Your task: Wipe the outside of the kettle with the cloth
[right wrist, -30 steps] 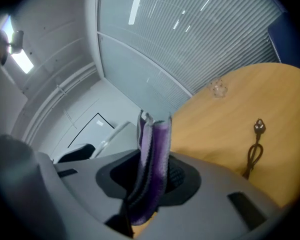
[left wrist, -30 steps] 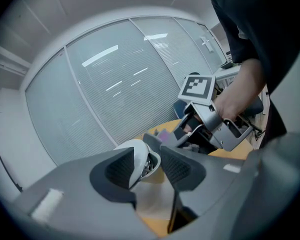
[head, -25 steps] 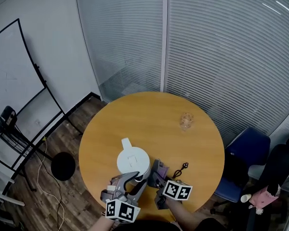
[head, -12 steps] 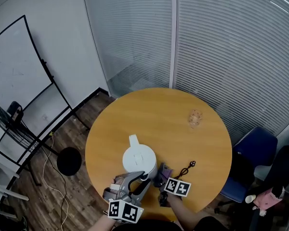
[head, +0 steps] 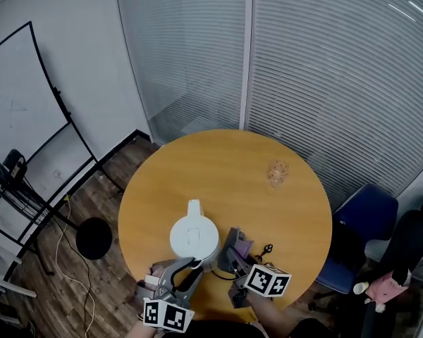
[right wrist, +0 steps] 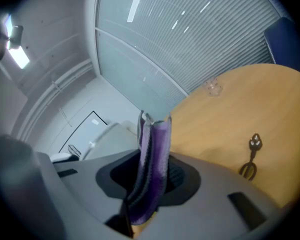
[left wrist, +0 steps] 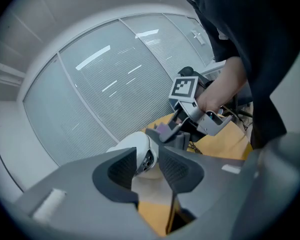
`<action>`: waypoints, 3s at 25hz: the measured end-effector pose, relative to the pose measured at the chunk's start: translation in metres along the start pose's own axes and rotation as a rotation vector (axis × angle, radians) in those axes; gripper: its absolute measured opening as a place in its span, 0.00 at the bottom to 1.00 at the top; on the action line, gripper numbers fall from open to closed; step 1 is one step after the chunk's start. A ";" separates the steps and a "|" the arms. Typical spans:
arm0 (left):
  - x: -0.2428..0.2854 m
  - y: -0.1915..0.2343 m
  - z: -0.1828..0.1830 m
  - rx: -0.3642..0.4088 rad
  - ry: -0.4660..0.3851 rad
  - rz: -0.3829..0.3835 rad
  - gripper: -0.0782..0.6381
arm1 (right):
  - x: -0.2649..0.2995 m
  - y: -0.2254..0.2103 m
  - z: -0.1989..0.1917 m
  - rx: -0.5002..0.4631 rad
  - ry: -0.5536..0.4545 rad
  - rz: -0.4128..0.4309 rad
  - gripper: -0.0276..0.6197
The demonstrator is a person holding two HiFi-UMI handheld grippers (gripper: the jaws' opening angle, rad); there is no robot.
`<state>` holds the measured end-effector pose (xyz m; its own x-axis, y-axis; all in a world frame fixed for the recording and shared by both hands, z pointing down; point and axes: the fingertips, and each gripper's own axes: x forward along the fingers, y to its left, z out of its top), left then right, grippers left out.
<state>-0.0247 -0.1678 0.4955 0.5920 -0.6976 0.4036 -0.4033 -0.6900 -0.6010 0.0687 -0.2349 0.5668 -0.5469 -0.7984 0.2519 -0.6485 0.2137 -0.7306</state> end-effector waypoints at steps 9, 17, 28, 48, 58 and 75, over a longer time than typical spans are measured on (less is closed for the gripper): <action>-0.013 0.009 -0.014 -0.048 0.016 0.047 0.30 | -0.028 0.073 0.023 0.085 -0.034 0.196 0.20; -0.017 0.009 -0.024 -0.058 0.055 0.068 0.21 | -0.015 0.071 0.004 0.064 0.033 0.185 0.20; -0.020 0.011 -0.026 -0.094 0.051 0.080 0.22 | 0.025 -0.040 -0.077 0.168 0.222 -0.059 0.20; -0.023 0.014 -0.032 -0.110 0.047 0.095 0.22 | 0.027 -0.025 -0.039 -0.043 0.223 -0.084 0.20; -0.021 0.014 -0.029 -0.120 0.029 0.104 0.22 | 0.023 0.069 0.053 -0.446 0.211 0.163 0.20; -0.022 0.014 -0.030 -0.132 0.033 0.114 0.22 | 0.078 -0.002 -0.014 -0.441 0.625 0.144 0.20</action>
<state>-0.0637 -0.1682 0.4987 0.5150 -0.7774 0.3612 -0.5561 -0.6236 -0.5494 0.0202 -0.2902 0.5968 -0.7539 -0.3081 0.5802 -0.6272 0.6004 -0.4961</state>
